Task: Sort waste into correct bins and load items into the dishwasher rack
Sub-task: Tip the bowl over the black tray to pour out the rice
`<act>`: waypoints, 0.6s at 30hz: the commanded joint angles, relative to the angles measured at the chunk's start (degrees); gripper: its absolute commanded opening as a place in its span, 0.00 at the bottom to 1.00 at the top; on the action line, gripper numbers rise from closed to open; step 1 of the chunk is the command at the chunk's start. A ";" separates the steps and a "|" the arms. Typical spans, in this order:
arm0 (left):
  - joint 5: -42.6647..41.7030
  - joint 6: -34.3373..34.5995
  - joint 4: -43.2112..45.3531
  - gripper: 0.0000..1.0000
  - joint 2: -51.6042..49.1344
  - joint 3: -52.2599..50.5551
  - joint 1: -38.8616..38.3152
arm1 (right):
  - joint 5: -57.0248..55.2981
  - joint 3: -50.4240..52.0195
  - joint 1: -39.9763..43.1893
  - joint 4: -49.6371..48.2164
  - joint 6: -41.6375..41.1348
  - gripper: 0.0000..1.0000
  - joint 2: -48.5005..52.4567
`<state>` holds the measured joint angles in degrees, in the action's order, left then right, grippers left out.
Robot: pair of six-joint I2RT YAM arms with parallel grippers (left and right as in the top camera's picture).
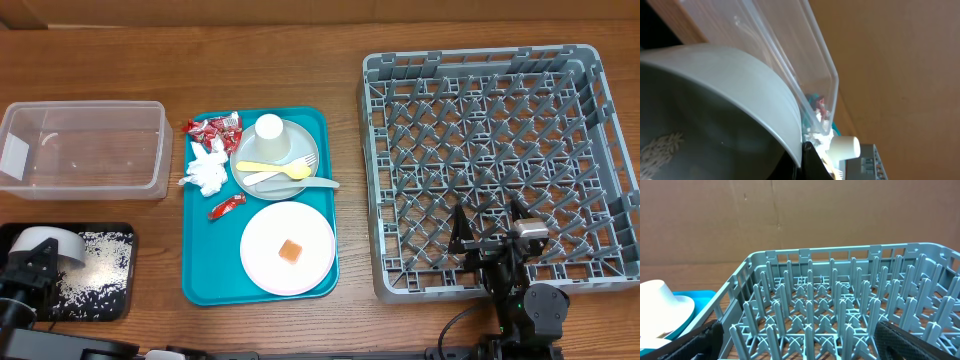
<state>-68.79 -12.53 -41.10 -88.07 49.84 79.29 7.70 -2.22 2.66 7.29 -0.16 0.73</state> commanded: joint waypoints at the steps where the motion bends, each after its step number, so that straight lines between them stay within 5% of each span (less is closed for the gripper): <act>1: -6.12 -4.09 -1.11 0.04 0.00 -0.48 0.28 | 0.31 0.39 0.37 -0.33 0.22 1.00 -0.57; 3: -11.65 -9.81 -0.96 0.04 -0.02 -0.50 0.31 | 0.31 0.39 0.37 -0.33 0.22 1.00 -0.57; 12: 2.64 0.15 0.57 0.04 -0.02 -0.52 0.31 | 0.31 0.39 0.37 -0.33 0.22 1.00 -0.57; 18: -0.52 1.55 0.85 0.04 0.00 -0.59 0.31 | 0.31 0.39 0.37 -0.33 0.22 1.00 -0.57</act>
<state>-69.43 -13.67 -40.62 -88.09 49.82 79.26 7.68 -2.22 2.63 7.31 -0.16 0.73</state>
